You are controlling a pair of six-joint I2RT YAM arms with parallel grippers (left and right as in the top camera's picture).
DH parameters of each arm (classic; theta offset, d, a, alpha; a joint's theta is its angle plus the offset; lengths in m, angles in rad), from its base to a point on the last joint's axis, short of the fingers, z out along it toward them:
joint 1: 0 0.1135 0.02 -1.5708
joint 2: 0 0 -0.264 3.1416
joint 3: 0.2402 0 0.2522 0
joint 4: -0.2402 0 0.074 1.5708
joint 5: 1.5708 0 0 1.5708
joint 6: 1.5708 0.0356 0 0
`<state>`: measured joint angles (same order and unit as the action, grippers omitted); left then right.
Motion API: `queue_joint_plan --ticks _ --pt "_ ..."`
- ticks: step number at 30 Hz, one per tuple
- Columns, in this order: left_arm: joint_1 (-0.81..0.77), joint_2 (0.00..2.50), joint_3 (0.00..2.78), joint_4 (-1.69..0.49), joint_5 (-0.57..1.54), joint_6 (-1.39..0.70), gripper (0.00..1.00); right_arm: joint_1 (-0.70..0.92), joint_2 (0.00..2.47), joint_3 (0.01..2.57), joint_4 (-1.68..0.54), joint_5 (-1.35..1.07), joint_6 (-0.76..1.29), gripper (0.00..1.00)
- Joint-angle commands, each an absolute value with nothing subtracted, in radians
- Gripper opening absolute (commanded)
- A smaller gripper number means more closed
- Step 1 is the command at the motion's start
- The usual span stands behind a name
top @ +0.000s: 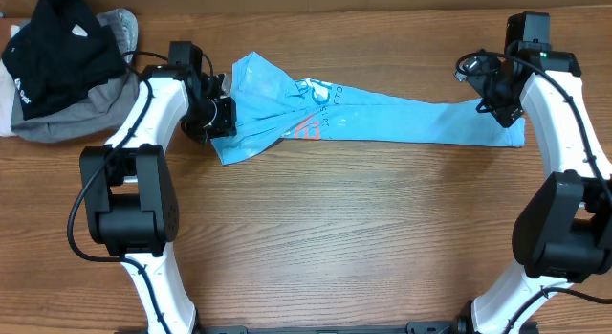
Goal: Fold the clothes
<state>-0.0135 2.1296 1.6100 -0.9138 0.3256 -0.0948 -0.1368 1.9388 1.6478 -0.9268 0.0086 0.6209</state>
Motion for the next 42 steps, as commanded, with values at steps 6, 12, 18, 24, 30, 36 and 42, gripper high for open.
queue_joint_plan --ticks 6,12,18,24,30,36,42 --pt "-0.003 2.107 1.743 -1.076 0.34 -0.083 0.04 -0.135 1.934 1.646 -0.921 0.024 0.621 1.0" --pt "0.003 2.051 1.94 -1.247 0.33 -0.082 0.04 -0.135 1.934 1.646 -0.921 0.024 0.621 1.0" --pt "0.004 1.974 2.067 -1.335 0.304 -0.082 0.04 -0.135 1.934 1.646 -0.921 0.024 0.622 1.0" --pt "0.003 1.858 2.14 -1.359 0.303 -0.082 0.04 -0.135 1.934 1.646 -0.922 0.023 0.622 1.0" --pt "-0.001 1.72 2.271 -1.353 0.304 -0.083 0.04 -0.135 1.934 1.647 -0.925 -0.035 0.621 1.0" --pt "-0.001 1.617 2.518 -1.305 0.303 -0.083 0.04 -0.135 1.927 1.652 -0.918 -0.1 0.557 1.0" --pt "-0.002 1.579 2.682 -1.229 0.319 -0.136 0.04 -0.135 1.903 1.652 -0.92 -0.166 0.549 1.0"
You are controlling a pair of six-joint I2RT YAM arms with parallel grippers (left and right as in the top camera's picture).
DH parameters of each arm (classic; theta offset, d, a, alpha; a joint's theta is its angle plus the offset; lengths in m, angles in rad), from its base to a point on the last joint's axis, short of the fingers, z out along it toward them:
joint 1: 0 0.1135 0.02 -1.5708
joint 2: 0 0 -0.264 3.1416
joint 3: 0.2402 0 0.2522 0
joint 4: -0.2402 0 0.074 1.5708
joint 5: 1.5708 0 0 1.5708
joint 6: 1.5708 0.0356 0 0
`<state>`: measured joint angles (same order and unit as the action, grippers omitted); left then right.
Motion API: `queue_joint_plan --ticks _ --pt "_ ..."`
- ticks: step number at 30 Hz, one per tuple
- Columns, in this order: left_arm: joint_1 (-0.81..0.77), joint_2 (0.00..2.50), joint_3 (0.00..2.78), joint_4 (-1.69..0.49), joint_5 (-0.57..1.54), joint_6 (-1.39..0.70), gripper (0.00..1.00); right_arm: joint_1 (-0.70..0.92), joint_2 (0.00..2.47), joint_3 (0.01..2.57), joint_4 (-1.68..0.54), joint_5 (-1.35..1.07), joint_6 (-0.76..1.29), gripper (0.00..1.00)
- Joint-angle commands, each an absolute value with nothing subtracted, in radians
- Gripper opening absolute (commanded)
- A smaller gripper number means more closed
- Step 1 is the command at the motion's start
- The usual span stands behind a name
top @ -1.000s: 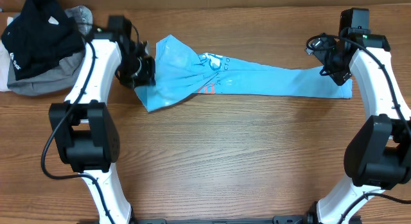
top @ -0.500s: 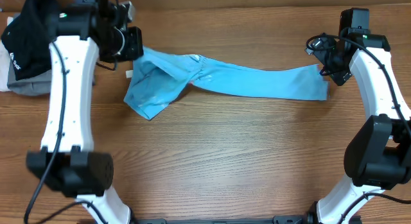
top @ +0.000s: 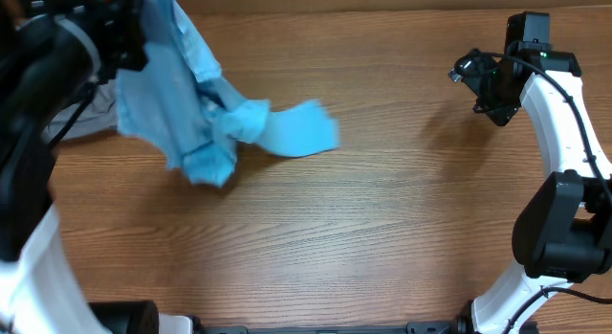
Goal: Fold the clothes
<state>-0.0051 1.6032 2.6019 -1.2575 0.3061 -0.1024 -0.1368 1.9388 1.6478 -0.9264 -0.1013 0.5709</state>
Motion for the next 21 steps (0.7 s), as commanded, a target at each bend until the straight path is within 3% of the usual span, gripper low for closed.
queue_joint_plan --ticks 1,12,21 --pt "-0.002 1.574 2.717 -1.21 0.344 -0.137 0.04 -0.135 1.888 1.652 -0.912 -0.236 0.526 1.0" --pt "-0.001 1.603 2.763 -1.205 0.238 -0.142 0.04 -0.082 1.778 1.652 -0.806 -1.239 0.145 1.0" --pt "-0.002 1.696 2.763 -1.14 0.323 -0.187 0.04 0.218 1.779 1.65 -0.769 -1.213 -0.229 1.0"
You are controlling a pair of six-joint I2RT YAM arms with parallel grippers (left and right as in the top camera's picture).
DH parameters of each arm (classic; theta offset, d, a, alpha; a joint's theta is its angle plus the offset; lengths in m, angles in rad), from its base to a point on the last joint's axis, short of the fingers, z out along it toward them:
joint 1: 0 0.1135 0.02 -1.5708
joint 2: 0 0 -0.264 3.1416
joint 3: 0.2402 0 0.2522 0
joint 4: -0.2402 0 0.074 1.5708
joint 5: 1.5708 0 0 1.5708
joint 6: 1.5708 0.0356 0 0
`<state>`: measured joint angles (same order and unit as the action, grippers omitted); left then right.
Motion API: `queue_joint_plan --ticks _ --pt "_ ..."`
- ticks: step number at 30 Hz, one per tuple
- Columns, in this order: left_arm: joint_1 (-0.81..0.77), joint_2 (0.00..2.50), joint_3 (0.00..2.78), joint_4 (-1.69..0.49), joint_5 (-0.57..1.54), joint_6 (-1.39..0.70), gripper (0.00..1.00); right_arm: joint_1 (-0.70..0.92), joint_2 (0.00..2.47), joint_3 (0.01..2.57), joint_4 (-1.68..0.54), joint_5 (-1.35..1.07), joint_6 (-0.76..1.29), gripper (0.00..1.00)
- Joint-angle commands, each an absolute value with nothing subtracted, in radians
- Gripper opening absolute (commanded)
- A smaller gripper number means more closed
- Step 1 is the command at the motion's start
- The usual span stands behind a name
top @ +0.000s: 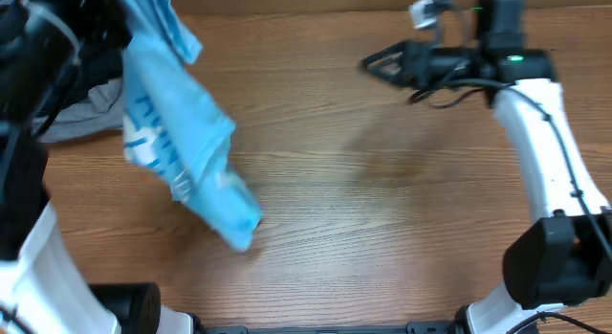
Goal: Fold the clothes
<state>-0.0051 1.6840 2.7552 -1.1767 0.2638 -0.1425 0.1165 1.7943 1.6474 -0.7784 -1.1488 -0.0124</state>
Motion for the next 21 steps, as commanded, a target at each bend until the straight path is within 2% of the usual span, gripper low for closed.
queue_joint_plan --ticks 1,6,8,17,19,20,21 --pt "-0.002 1.698 2.763 -1.123 0.356 -0.2 0.04 0.255 1.779 1.65 -0.755 -1.213 -0.247 1.0" --pt "-0.002 1.685 2.773 -1.087 0.631 -0.282 0.04 0.471 1.779 1.65 -0.586 -1.077 -0.226 1.0" --pt "-0.017 1.672 2.773 -1.09 0.772 -0.299 0.04 0.554 1.779 1.65 -0.527 -0.943 -0.161 1.0" --pt "-0.034 1.631 2.772 -1.119 0.775 -0.299 0.04 0.606 1.78 1.649 -0.507 -0.858 -0.114 0.99" --pt "-0.034 1.633 2.772 -1.12 0.776 -0.299 0.04 0.606 1.781 1.649 -0.505 -0.84 -0.098 0.91" --pt "-0.034 1.633 2.772 -1.121 0.776 -0.299 0.04 0.606 1.781 1.649 -0.505 -0.826 -0.096 0.83" --pt "-0.034 1.633 2.772 -1.121 0.778 -0.299 0.04 0.606 1.781 1.649 -0.506 -0.798 -0.096 0.68"
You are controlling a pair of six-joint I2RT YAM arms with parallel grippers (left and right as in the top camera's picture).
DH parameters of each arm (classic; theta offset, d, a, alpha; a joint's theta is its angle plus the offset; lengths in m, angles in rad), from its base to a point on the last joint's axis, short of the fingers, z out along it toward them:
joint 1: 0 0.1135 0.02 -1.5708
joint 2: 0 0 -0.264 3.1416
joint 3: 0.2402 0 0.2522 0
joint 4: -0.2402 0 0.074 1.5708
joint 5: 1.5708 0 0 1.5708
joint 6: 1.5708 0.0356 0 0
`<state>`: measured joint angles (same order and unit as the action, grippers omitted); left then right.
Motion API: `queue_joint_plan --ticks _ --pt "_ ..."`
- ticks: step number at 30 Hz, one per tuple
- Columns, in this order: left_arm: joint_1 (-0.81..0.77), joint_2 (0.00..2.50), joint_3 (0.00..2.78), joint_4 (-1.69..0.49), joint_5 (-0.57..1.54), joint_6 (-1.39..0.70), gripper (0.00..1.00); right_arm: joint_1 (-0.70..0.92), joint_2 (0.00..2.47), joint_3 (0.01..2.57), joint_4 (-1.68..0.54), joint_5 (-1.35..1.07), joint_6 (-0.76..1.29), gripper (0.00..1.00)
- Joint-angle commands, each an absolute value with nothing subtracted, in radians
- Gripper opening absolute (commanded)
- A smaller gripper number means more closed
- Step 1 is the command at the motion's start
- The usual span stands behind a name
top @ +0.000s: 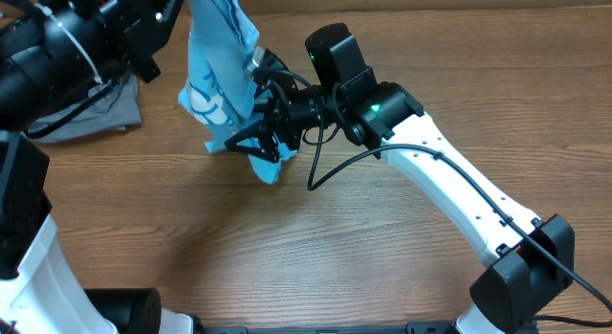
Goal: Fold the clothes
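Observation:
A light blue T-shirt with white print hangs bunched in the air over the table's back left. It dangles from my left gripper, which is raised high near the top edge and shut on its upper end. My right arm reaches across the table to the shirt. My right gripper is open at the shirt's lower half, one finger above and one below the hanging cloth. The shirt's bottom tip pokes out beneath the lower finger.
A grey garment lies at the left edge, partly hidden under my raised left arm. The right arm's cable loops down over the wooden table.
My right arm has swung from the back middle over to the left, and its open gripper now stands at the hanging shirt. The left gripper has brought the shirt to the right and further back.
The shirt first lay stretched across the back of the table, held at both ends. Then the right gripper had let go and the left held it lifted at the left. The right arm then reached in, and now meets the shirt.

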<state>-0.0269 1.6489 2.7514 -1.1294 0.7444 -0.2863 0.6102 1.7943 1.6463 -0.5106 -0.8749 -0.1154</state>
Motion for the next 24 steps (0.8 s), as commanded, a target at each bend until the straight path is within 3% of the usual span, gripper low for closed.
queue_joint_plan --ticks 1,2,4,13,24 --pt "-0.034 1.633 2.772 -1.12 0.779 -0.299 0.04 0.606 1.781 1.649 -0.505 -0.767 -0.083 0.48" --pt "-0.034 1.633 2.772 -1.12 0.779 -0.299 0.04 0.606 1.781 1.649 -0.501 -0.721 -0.047 0.3" --pt "-0.034 1.634 2.772 -1.122 0.78 -0.294 0.04 0.606 1.781 1.649 -0.494 -0.609 0.047 0.04" --pt "-0.074 1.672 2.77 -1.164 0.775 -0.256 0.04 0.505 1.727 1.65 -0.529 -0.444 0.17 0.04" --pt "-0.313 1.921 2.77 -1.037 0.779 -0.248 0.04 0.122 1.356 1.65 -0.77 -0.337 0.184 0.04"
